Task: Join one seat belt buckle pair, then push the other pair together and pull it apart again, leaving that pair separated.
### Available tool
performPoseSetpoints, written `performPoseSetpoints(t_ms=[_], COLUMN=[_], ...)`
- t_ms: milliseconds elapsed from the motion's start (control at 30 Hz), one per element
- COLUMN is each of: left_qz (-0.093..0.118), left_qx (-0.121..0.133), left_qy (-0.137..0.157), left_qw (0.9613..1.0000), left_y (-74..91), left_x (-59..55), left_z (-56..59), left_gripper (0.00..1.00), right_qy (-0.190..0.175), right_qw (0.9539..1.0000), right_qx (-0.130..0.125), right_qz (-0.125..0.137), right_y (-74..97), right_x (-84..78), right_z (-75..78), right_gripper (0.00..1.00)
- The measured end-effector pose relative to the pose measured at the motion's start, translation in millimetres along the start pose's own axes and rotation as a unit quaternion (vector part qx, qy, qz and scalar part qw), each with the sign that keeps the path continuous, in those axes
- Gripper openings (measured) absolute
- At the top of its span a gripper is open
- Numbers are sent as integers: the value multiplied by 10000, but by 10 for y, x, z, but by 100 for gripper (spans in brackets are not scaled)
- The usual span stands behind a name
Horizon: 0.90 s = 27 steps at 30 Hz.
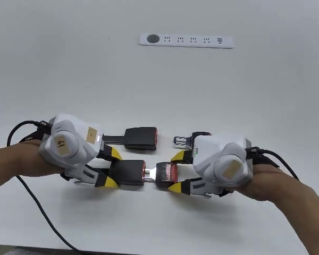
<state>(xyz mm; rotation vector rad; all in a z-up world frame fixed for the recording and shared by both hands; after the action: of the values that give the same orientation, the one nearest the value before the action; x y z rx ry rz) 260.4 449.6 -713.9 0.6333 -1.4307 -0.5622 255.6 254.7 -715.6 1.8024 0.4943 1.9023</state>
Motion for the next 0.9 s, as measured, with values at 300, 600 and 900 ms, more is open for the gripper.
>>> performPoseSetpoints(t_ms=[300,600,900], left_qz=[-33,-102,-105], left_qx=[-4,4,26], left_qy=[-3,7,35], left_qw=[10000,9999,9999], left_y=[-1,-4,-5], left_x=[15,14,18], left_z=[6,5,14], left_gripper=[31,31,31], right_qy=[-31,-9,-58], right_qw=[10000,9999,9999], right_qx=[34,69,49], right_qz=[-27,-88,-95], right_y=[-25,-42,-54], right_x=[10,30,54], right_z=[1,-4,-7], right_gripper=[28,28,28])
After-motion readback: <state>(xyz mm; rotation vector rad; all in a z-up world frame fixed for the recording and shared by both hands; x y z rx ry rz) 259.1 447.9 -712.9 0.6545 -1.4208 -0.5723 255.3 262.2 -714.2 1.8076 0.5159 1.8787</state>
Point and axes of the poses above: the centre of the closed fingertips' face, and the gripper's own axes: y roughly backward along the fingers, z roughly to its right, x roughly out of its top, the point moved 8 cm from there along y, roughly backward along the fingers, and after that the axes turned 11 degrees about z, right-handed, at the moved point
